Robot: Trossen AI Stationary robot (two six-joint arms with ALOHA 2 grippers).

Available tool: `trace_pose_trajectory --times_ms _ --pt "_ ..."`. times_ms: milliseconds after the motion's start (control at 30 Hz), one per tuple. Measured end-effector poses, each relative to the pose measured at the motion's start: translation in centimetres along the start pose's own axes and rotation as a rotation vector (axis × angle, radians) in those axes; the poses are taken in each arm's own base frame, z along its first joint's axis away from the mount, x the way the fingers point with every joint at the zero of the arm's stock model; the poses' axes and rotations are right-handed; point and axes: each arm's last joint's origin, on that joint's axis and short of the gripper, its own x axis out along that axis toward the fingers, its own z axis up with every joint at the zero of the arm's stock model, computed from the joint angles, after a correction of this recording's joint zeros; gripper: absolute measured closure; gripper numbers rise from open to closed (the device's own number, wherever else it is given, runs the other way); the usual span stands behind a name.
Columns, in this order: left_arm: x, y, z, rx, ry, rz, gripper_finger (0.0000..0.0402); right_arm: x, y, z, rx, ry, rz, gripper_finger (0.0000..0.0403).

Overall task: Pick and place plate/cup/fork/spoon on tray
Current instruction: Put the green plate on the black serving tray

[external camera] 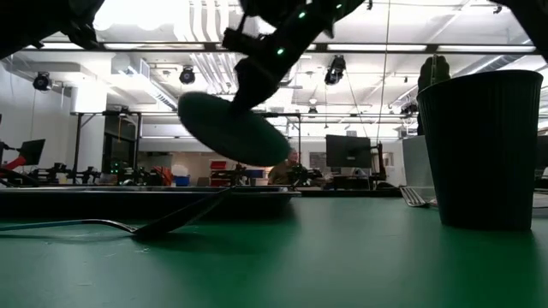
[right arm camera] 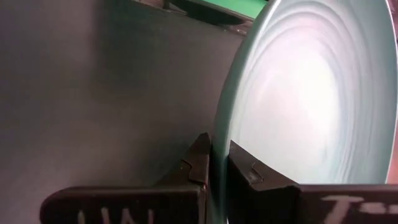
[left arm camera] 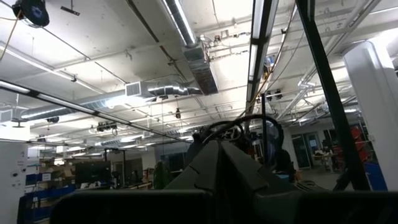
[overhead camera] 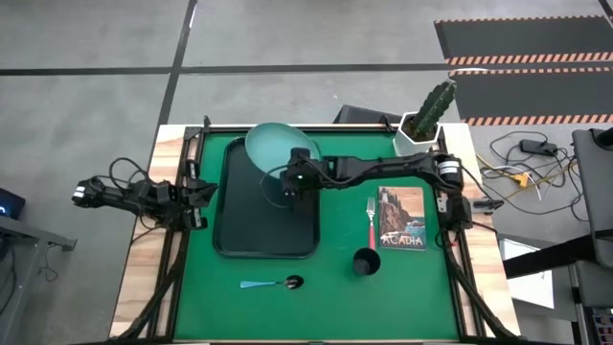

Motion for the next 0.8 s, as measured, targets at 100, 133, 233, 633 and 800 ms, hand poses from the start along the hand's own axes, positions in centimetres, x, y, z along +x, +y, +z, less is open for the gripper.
trace_pose_trajectory --times_ms 100,133,233,633,800 --pt "0.0 0.0 0.0 0.000 0.000 0.000 0.0402 1.7 0.2 0.5 -0.035 0.006 0.004 0.0391" --pt "0.0 0.0 0.0 0.000 0.000 0.000 0.0402 2.2 0.3 0.7 -0.048 0.003 0.005 0.0391" --pt "0.0 0.0 0.0 0.000 0.000 0.000 0.0402 3.9 0.7 1.1 -0.083 0.005 0.011 0.0391" --pt "0.0 0.0 0.0 -0.001 -0.001 0.000 0.0402 8.4 2.6 1.0 -0.161 0.175 0.084 0.0391" --pt "0.0 0.0 0.0 -0.001 0.000 0.000 0.0402 9.2 3.4 0.8 -0.174 0.185 0.094 0.0390"
